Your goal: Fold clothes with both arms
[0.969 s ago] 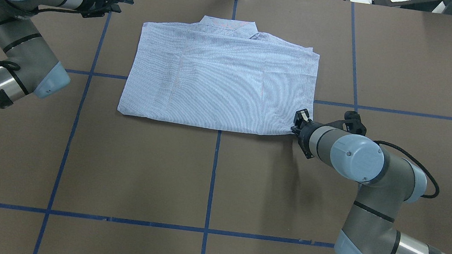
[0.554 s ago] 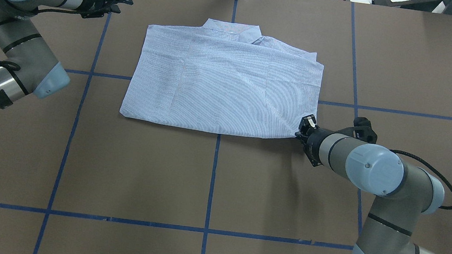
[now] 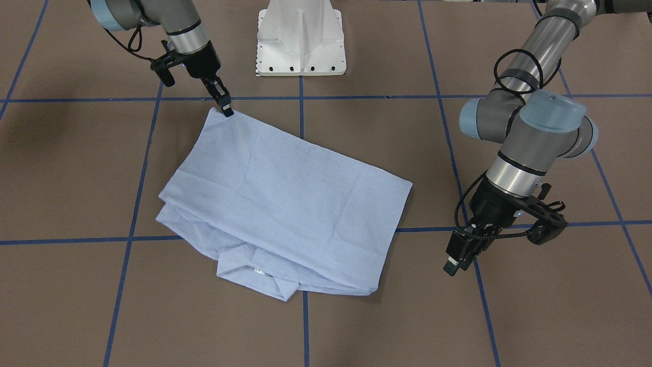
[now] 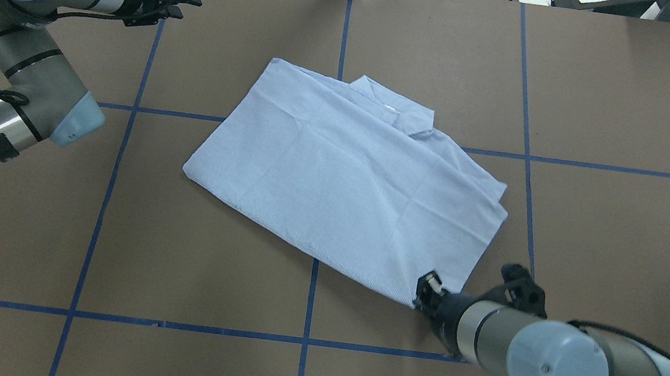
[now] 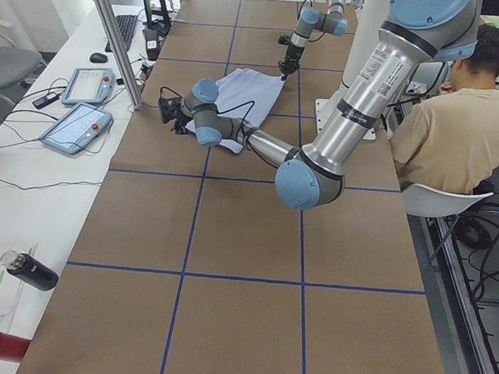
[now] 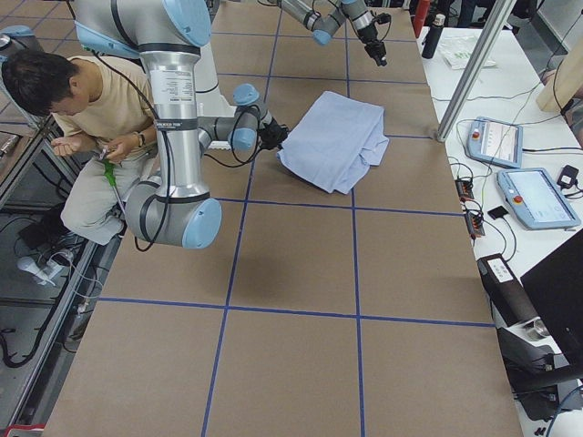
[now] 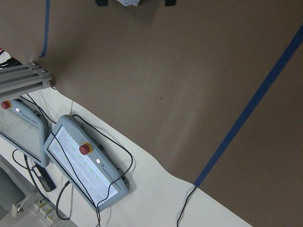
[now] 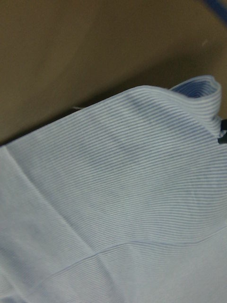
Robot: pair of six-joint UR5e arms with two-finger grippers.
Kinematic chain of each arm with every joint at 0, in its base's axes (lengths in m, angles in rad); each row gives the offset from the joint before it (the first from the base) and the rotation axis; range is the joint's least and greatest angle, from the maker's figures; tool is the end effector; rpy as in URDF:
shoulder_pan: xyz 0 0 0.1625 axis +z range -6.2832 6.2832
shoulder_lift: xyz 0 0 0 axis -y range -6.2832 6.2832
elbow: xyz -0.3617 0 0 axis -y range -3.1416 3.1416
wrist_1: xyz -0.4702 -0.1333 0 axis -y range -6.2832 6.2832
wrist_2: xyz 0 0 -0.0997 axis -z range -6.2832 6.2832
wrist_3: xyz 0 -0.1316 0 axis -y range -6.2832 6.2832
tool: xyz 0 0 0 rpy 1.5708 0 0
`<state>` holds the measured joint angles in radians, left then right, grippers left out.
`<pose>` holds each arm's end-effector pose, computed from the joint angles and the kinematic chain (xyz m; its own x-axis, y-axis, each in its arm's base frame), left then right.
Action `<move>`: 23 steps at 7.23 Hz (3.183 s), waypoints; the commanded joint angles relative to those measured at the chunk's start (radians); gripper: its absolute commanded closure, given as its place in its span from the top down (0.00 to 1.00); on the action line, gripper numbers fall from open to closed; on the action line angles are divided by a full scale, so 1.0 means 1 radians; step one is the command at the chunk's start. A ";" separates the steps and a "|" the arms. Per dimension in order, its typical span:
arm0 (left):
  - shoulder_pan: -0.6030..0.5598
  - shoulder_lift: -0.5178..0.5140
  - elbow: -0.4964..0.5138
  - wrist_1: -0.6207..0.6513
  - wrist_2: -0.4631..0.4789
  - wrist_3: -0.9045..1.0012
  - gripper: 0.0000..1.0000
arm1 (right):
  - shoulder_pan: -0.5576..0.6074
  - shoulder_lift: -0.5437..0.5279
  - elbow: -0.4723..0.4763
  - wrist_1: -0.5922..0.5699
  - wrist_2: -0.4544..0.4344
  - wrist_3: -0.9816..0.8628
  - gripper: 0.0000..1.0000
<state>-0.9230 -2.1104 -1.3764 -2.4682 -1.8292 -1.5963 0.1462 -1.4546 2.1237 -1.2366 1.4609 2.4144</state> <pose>0.3917 -0.6828 0.2603 0.1785 -0.2767 -0.9442 0.6297 0.7695 -0.1065 -0.5470 -0.2299 0.2163 0.1770 0.7766 0.6046 -0.5544 0.5863 -0.5907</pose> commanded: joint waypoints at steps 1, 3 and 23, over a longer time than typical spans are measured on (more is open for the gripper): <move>0.042 0.105 -0.176 0.002 -0.043 -0.016 0.50 | -0.210 -0.009 0.065 -0.118 -0.011 0.003 0.12; 0.132 0.150 -0.300 0.018 -0.062 -0.120 0.54 | -0.272 -0.023 0.064 -0.118 -0.123 0.086 1.00; 0.489 0.293 -0.354 0.193 0.266 -0.228 0.59 | 0.395 0.198 -0.119 -0.112 0.217 -0.187 1.00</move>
<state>-0.4467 -1.8183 -1.7309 -2.2748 -1.5632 -1.8214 0.5415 -1.2559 2.0036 -1.3482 1.6782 2.2274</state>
